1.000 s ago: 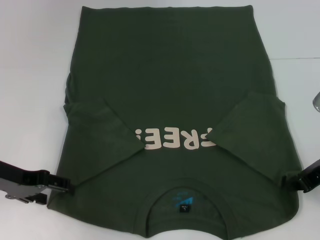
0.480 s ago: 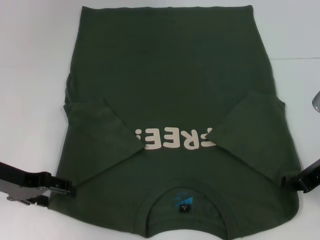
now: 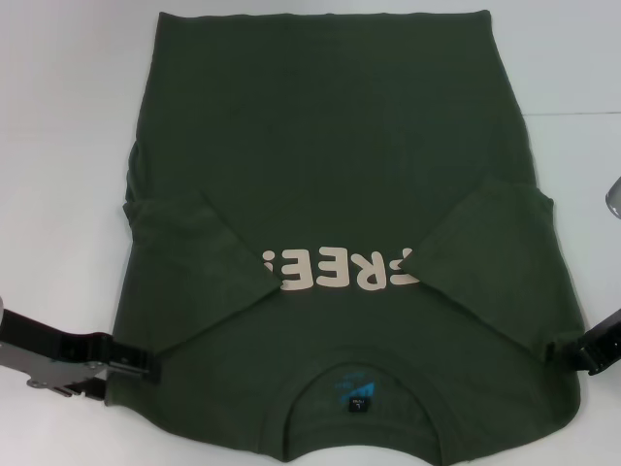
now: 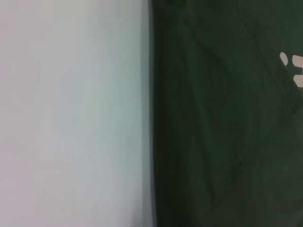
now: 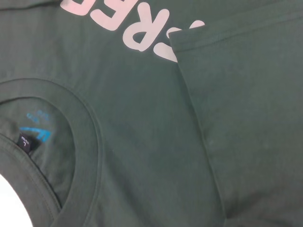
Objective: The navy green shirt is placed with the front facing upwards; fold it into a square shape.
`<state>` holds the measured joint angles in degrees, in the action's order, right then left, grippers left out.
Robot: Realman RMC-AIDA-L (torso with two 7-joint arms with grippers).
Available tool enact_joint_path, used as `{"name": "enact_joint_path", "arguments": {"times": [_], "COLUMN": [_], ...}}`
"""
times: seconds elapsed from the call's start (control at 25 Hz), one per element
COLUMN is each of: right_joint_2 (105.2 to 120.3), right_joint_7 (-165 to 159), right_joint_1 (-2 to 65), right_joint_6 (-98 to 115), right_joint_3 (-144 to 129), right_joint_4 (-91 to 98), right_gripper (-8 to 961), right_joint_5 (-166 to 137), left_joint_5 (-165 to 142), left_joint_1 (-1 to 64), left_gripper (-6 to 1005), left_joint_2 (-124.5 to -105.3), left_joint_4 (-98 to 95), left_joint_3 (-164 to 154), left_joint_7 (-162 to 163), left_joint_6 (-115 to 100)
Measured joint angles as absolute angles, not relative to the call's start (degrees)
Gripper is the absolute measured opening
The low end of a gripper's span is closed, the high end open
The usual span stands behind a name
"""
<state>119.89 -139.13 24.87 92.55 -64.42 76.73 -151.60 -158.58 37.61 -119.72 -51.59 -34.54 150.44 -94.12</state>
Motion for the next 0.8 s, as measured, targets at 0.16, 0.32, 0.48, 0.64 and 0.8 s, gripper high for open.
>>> {"name": "enact_joint_path", "arguments": {"times": [0.16,0.32,0.48,0.64,0.8], "right_joint_2": [119.88,119.88,119.88,119.88,119.89], "right_joint_7": [-139.1,-139.1,-139.1,-139.1,-139.2], "right_joint_1": [24.8,24.8,24.8,24.8,24.9], "right_joint_6": [92.6,92.6,92.6,92.6,92.6], "right_joint_3": [-64.4,-64.4,-64.4,-64.4,-64.4], "right_joint_4": [76.7,76.7,76.7,76.6,76.6], "right_gripper": [38,38,38,38,38], "right_joint_5": [-151.5,-151.5,-151.4,-151.4,-151.4], "left_joint_5": [-158.5,-158.5,-158.8,-159.0,-159.0], "left_joint_1": [37.9,38.0,37.9,38.0,38.1], "left_gripper": [855,854,853,634,472], "left_joint_2": [-119.72,-119.72,-119.76,-119.71,-119.68], "left_joint_4": [-51.1,-51.2,-51.4,-51.3,-51.1], "left_joint_3": [-34.5,-34.5,-34.6,-34.7,-35.6], "left_joint_7": [150.4,150.4,150.3,150.3,150.3], "left_joint_6": [-94.1,-93.5,-92.9,-92.6,-92.5]}}
